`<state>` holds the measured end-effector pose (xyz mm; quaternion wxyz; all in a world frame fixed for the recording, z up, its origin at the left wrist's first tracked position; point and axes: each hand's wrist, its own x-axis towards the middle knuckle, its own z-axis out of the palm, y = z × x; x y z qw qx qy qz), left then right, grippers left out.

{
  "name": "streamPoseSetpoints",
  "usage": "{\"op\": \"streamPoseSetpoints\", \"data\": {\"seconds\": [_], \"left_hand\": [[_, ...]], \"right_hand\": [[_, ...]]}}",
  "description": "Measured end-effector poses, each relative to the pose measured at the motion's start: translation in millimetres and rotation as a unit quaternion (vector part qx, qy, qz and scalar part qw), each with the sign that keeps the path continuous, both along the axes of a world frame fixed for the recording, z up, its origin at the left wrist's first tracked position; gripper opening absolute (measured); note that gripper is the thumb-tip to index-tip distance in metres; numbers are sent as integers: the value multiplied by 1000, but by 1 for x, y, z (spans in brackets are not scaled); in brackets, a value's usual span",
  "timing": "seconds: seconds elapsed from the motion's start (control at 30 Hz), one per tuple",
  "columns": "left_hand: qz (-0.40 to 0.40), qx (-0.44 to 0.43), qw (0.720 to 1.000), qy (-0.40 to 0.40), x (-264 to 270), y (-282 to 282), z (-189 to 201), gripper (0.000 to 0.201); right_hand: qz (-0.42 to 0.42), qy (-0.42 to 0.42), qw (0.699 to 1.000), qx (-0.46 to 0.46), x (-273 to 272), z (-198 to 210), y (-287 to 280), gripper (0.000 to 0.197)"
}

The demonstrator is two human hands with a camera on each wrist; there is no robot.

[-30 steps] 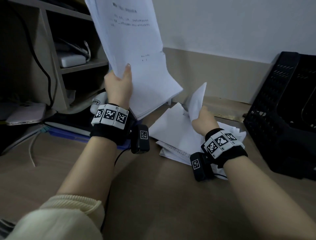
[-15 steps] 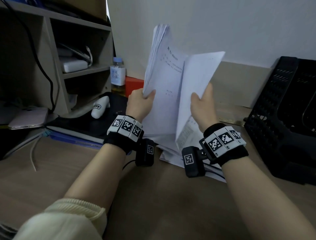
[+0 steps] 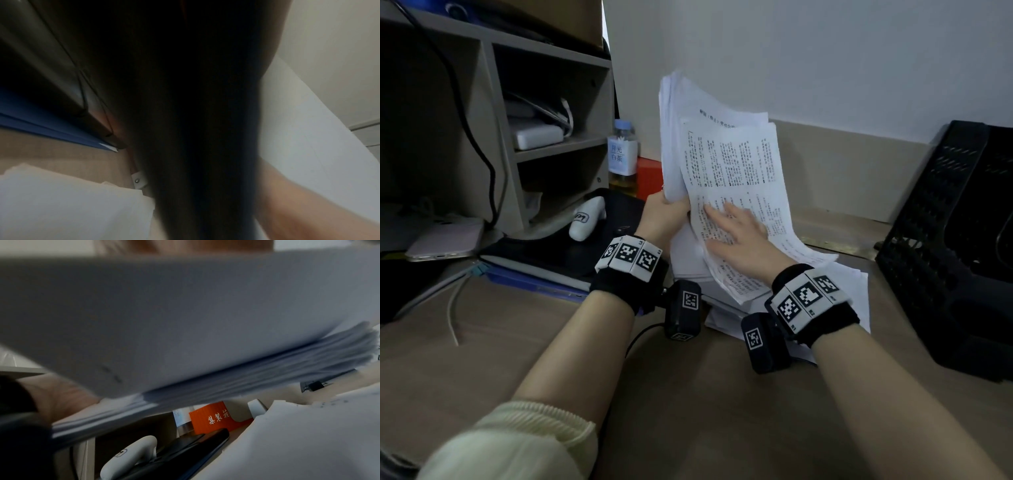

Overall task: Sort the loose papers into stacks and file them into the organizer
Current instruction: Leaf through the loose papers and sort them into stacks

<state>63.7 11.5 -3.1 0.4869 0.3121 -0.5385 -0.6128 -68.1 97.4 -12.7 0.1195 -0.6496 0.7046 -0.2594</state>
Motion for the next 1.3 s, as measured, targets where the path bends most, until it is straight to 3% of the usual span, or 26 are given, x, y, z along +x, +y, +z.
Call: {"op": "streamPoseSetpoints", "data": {"seconds": [0.3, 0.7, 1.13, 1.3], "left_hand": [[-8, -33, 999, 1, -6, 5, 0, 28], [-65, -93, 994, -6, -9, 6, 1, 48], [-64, -86, 994, 2, -7, 2, -4, 37], [-47, -48, 998, 0, 0, -3, -6, 34]], "right_hand": [[-16, -29, 999, 35, 10, 4, 5, 60], [-71, 37, 997, 17, 27, 17, 2, 61], [-87, 31, 996, 5, 16, 9, -11, 62], [-166, -61, 982, -70, -9, 12, 5, 59]]}}
